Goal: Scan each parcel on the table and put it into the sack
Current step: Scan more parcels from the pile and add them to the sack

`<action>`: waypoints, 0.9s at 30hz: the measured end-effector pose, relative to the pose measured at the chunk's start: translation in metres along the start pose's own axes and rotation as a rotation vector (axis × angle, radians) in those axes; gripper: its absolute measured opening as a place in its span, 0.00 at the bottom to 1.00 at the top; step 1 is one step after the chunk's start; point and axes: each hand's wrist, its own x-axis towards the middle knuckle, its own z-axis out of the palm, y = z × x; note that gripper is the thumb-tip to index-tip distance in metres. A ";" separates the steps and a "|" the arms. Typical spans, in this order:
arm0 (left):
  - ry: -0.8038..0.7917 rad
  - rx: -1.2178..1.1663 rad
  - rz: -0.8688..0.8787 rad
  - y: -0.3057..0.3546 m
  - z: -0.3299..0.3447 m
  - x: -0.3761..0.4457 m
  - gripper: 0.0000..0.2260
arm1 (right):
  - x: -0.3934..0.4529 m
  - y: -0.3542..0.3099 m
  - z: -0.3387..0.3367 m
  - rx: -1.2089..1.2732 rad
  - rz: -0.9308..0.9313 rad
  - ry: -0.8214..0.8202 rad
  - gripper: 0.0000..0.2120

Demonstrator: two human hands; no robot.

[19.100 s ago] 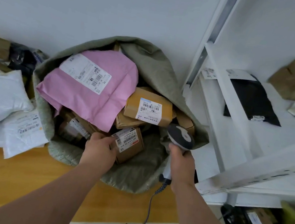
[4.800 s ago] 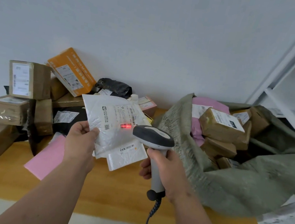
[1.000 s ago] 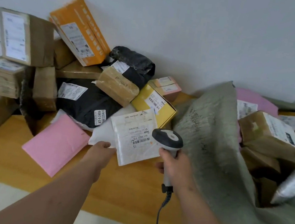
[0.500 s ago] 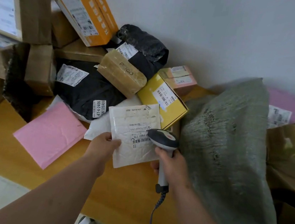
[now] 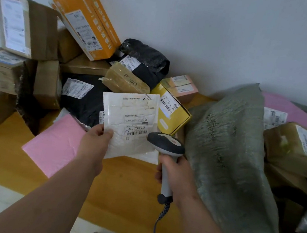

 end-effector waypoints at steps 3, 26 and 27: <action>-0.002 -0.007 0.007 0.004 -0.006 -0.008 0.09 | -0.016 -0.003 0.004 0.010 -0.033 -0.011 0.06; -0.065 -0.056 0.079 0.015 -0.039 -0.047 0.10 | -0.095 -0.012 0.022 -0.027 -0.150 0.017 0.07; -0.065 -0.056 0.082 0.015 -0.040 -0.048 0.10 | -0.097 -0.012 0.023 -0.020 -0.150 0.019 0.07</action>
